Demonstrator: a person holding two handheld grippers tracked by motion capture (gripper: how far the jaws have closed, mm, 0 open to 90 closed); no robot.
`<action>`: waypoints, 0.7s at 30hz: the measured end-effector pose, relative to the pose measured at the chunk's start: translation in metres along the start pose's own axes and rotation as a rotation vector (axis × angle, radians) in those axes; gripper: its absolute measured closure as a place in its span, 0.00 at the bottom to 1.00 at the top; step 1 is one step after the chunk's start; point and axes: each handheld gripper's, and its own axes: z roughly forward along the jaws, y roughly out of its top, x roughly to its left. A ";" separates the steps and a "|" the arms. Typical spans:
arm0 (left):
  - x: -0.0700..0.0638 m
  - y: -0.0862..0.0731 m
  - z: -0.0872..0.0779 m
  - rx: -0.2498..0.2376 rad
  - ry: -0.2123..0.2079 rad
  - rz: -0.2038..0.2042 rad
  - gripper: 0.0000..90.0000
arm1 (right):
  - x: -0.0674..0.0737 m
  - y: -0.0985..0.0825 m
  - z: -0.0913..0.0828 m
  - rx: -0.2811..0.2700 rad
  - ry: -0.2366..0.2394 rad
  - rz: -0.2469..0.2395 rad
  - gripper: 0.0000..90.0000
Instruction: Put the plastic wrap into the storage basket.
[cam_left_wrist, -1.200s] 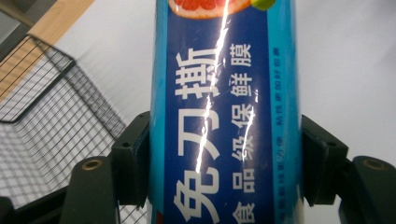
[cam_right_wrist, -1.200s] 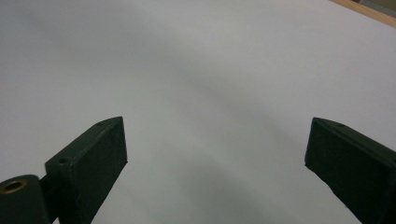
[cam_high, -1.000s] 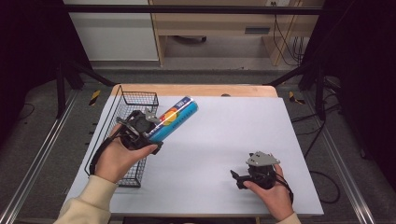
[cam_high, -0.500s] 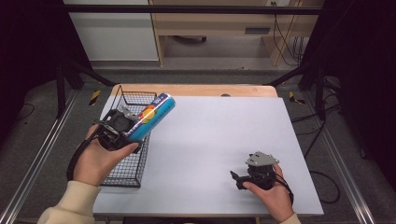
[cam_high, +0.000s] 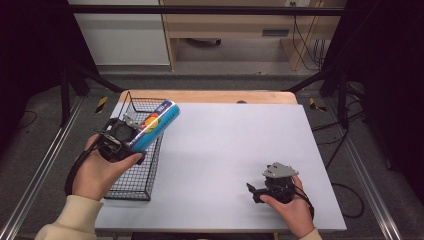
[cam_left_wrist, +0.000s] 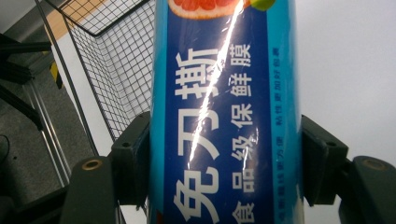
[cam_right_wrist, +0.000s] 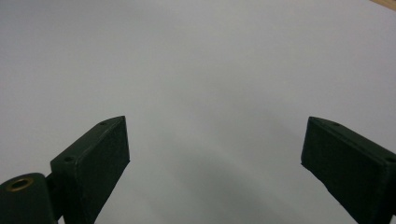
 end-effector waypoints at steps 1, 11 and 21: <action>0.000 0.000 0.001 0.003 0.001 -0.002 0.36 | 0.000 0.000 0.000 0.001 0.000 -0.002 0.09; 0.003 -0.006 0.005 0.016 0.004 -0.012 0.35 | 0.000 0.000 0.000 0.005 0.001 0.007 0.09; 0.007 -0.015 0.009 0.034 0.004 -0.054 0.36 | 0.000 0.000 0.000 0.007 0.003 0.005 0.09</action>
